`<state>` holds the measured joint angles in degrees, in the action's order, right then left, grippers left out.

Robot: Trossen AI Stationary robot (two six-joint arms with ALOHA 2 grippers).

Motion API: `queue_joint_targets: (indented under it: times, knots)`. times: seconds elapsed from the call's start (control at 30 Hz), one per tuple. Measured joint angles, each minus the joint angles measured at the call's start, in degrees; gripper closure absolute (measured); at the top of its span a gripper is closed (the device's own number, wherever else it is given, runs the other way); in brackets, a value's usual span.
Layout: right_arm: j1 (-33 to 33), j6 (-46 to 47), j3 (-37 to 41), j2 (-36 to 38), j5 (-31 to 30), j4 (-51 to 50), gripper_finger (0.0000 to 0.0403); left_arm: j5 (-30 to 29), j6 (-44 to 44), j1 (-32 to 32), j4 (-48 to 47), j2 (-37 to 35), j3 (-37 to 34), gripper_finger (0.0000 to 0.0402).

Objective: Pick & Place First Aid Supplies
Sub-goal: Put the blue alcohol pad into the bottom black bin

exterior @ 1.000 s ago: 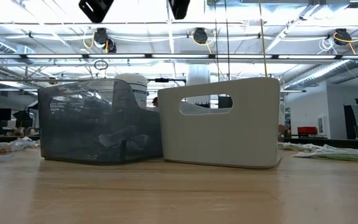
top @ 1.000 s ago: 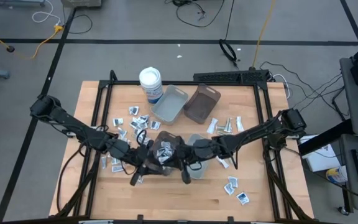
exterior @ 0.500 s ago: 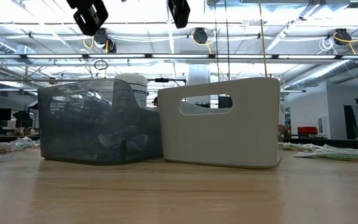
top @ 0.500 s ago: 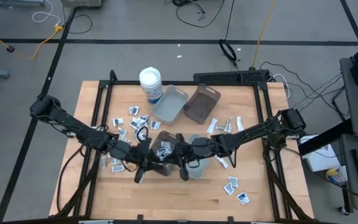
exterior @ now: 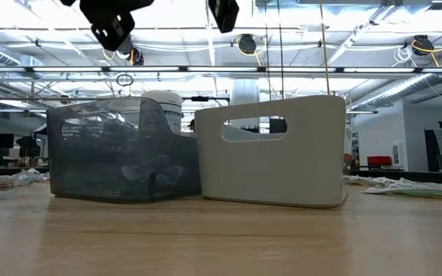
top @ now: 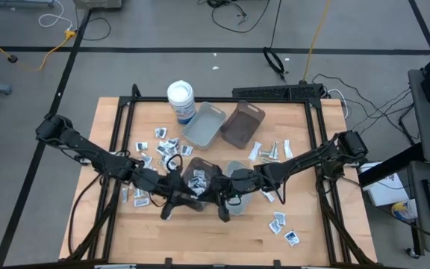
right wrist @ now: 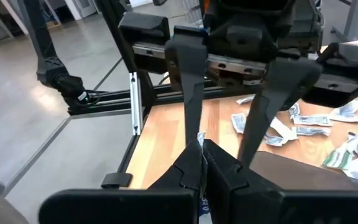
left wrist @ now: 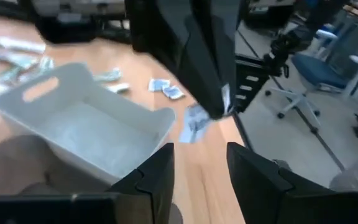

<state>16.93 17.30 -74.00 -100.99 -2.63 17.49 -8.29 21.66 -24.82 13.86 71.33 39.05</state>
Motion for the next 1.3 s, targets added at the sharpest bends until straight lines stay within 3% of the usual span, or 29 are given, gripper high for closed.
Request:
queue_joint_targets:
  times: [0.17, 0.6, 0.77, 1.07, 1.3]
  knots:
    - [0.0, 0.0, 0.0, 0.0, 0.0, 0.2, 0.0403, -2.7, -0.2, 0.1, 0.7, 0.0, 0.0, 0.0247]
    - [0.0, -0.4, -0.1, 0.1, 0.1, 1.2, 0.0403, -0.8, -3.3, 0.1, 4.5, 0.0, -0.1, 0.0251]
    - [-0.1, -0.5, -0.1, 0.1, -0.2, 1.4, 0.0403, 0.5, -3.2, 0.1, 4.6, 0.0, -0.1, 0.0287]
    - [-0.1, -0.6, -0.1, 0.1, -0.4, 1.4, 0.0403, 0.9, -2.4, 0.9, 4.6, 0.0, -0.1, 0.0388]
    - [-0.1, -0.1, -0.1, 0.1, -0.4, 1.5, 0.0384, 1.3, -1.6, 1.1, 4.9, 0.0, -0.1, 0.0399]
